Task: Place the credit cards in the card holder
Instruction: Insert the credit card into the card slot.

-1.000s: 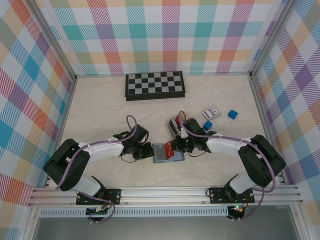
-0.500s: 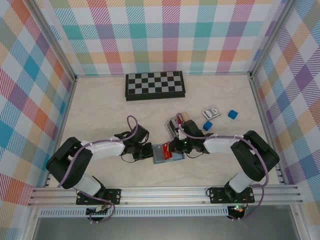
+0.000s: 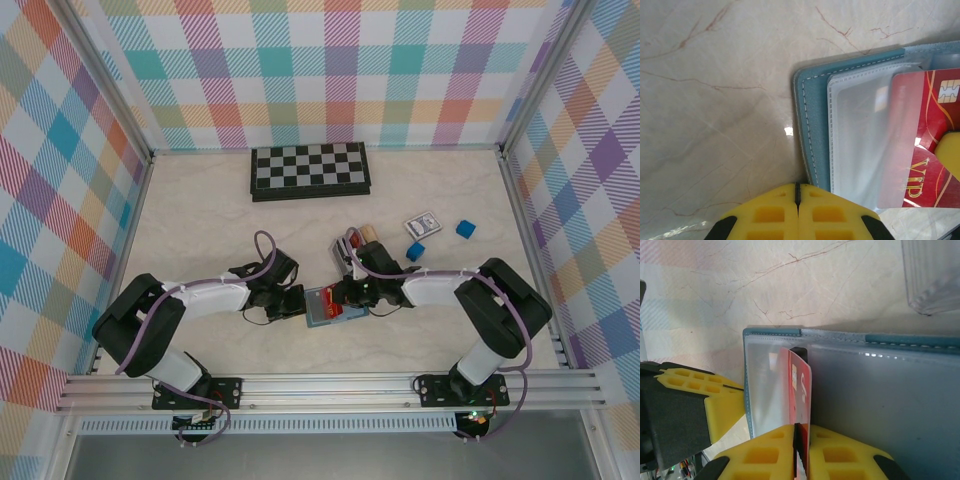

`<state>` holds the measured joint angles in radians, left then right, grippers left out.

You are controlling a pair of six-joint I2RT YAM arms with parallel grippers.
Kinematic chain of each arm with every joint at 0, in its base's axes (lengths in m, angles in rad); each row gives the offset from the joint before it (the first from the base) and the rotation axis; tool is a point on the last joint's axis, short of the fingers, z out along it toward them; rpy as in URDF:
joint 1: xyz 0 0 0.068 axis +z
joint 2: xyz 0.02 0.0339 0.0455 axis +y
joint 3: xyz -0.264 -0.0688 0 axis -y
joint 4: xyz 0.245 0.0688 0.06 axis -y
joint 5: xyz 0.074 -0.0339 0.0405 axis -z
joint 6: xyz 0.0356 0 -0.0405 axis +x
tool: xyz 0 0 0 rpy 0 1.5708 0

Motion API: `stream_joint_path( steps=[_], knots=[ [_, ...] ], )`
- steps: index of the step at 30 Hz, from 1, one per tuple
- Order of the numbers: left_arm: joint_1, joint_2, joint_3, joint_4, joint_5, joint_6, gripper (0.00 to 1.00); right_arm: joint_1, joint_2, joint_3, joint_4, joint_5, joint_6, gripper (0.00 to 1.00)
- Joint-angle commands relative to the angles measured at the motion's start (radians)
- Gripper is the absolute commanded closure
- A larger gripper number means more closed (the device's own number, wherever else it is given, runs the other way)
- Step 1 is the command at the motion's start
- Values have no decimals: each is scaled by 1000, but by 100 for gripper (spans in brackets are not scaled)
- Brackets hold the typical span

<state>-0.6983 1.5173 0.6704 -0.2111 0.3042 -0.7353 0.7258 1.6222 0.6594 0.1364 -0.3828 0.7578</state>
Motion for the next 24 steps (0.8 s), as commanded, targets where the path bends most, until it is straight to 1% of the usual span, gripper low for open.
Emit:
stream_joint_path(
  steps=[1, 6, 11, 17, 19, 22, 24],
  knots=[
    [-12, 29, 1, 21, 1, 21, 96, 26, -18, 19, -135, 41, -25, 83],
    [-12, 31, 3, 20, 7, 30, 97, 26, -93, 40, -272, 127, -70, 72],
    [-12, 43, 7, 28, 18, 37, 97, 26, -95, 65, -319, 145, -84, 71],
    [-11, 50, 15, 32, 29, 41, 97, 26, -117, 76, -373, 207, -83, 70],
    [-12, 53, 15, 33, 28, 41, 97, 26, -118, 75, -373, 200, -90, 71],
    [-12, 61, 19, 41, 35, 39, 97, 26, -96, 71, -328, 145, -89, 79],
    [-11, 65, 23, 41, 39, 40, 97, 26, -78, 74, -314, 129, -81, 81]
  ],
)
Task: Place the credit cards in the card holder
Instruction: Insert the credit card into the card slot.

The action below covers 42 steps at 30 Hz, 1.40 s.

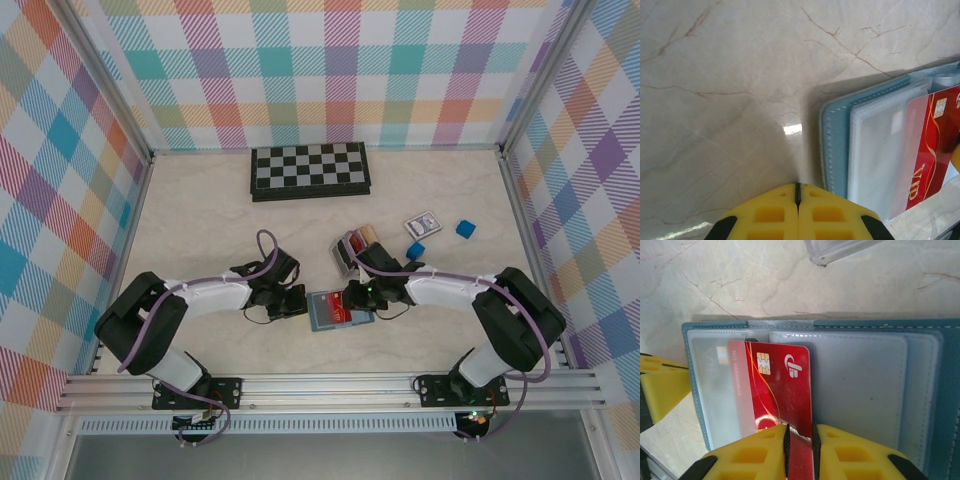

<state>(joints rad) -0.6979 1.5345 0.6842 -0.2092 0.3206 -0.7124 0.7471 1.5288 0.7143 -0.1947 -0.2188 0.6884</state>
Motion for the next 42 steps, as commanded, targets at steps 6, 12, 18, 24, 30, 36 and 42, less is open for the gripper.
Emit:
stream_joint_path(
  steps=[6, 12, 18, 24, 30, 36, 42],
  knots=[
    [-13, 55, 14, 40, 25, 16, 97, 4, 53, 42, 26, -60, -13, 86],
    [-13, 72, 24, 51, 30, 17, 97, 14, 57, 48, 49, -90, -8, 89],
    [-17, 88, 42, 60, 38, 15, 97, 41, 71, 57, 83, -96, 32, 88],
    [-23, 93, 43, 65, 40, 13, 97, 65, 89, 67, 108, -81, 77, 86],
    [-24, 83, 37, 63, 33, 11, 97, 70, 76, 73, 91, -73, 81, 84],
    [-24, 46, 43, 17, -17, 13, 95, 68, -22, 116, -157, 138, 36, 77],
    [-24, -20, 48, -40, -90, 13, 93, 43, -19, 142, -247, 133, -45, 86]
  ],
)
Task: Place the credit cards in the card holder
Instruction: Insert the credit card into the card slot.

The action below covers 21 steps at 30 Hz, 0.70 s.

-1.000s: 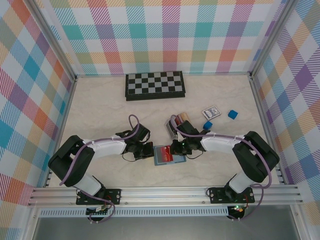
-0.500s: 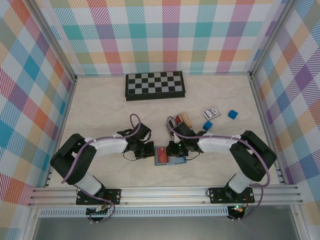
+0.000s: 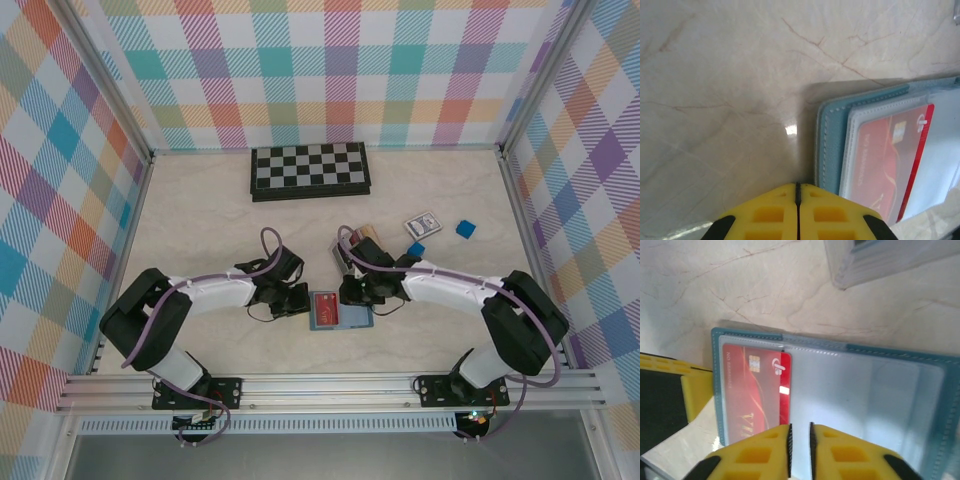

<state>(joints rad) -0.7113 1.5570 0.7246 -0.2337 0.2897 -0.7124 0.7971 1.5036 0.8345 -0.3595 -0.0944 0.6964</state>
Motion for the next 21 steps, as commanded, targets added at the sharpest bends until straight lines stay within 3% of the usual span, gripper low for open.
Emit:
stream_joint_path(
  steps=[1, 5, 9, 16, 21],
  knots=[
    [-10, -60, 11, -25, -73, 12, 92, -7, 9, 20, -60, -28, -54, 87],
    [-11, -147, 17, -36, -109, 2, 89, 0, 33, 31, 0, -100, -35, 92],
    [-22, -195, 21, 15, -57, 2, 85, 4, 84, 47, 8, -107, -34, 93],
    [-67, -21, 80, 143, 140, 7, 86, 4, 121, 32, 5, -74, -31, 93],
    [-94, 112, 117, 108, 112, -11, 92, 4, 133, 14, -28, -30, -28, 93]
  ],
)
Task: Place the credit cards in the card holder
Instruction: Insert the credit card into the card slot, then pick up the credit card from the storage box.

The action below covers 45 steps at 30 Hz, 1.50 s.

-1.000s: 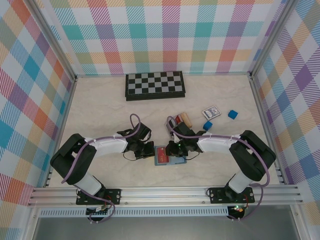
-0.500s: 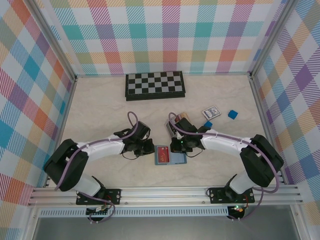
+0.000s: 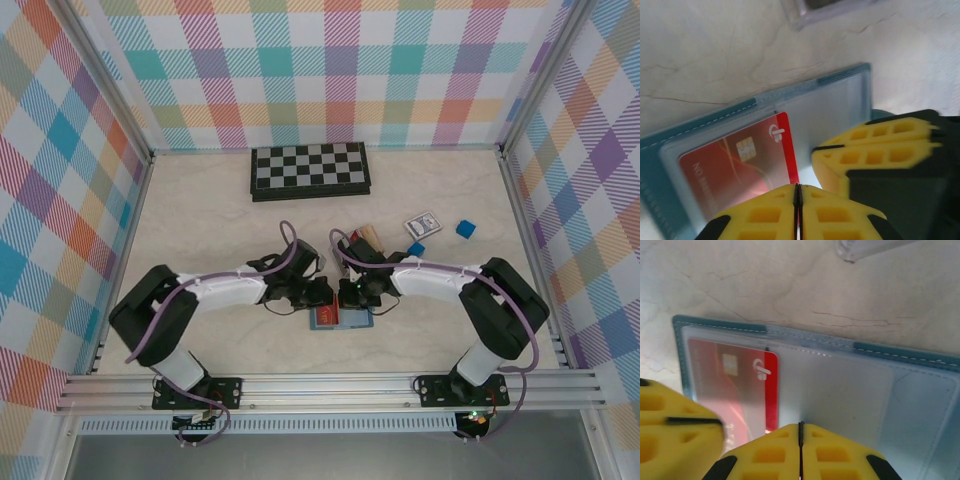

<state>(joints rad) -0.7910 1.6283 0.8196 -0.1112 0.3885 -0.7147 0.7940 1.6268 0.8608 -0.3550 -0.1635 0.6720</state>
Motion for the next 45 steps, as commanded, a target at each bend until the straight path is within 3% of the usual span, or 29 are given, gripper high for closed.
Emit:
stream_joint_path(
  steps=[1, 8, 18, 24, 31, 37, 45],
  knots=[
    [-16, 59, 22, -33, -11, -14, 94, 5, 8, -15, -52, 60, -4, 93],
    [-14, 45, -46, -70, -94, -24, 96, -2, -9, -12, -207, 189, -36, 93],
    [-14, 44, -17, -77, -69, 18, 93, -7, -32, 43, -242, 181, -77, 91],
    [-16, 0, 9, -62, -42, 25, 87, -13, -139, 111, -276, 182, -98, 85],
    [5, -71, 117, -132, -145, 25, 75, -193, -253, 193, -302, 205, -206, 70],
    [68, 31, 263, -158, -174, -39, 66, -326, -144, 338, -365, 199, -326, 61],
    [101, 204, 439, -233, -201, -81, 60, -331, 37, 506, -449, 254, -422, 54]
  ],
)
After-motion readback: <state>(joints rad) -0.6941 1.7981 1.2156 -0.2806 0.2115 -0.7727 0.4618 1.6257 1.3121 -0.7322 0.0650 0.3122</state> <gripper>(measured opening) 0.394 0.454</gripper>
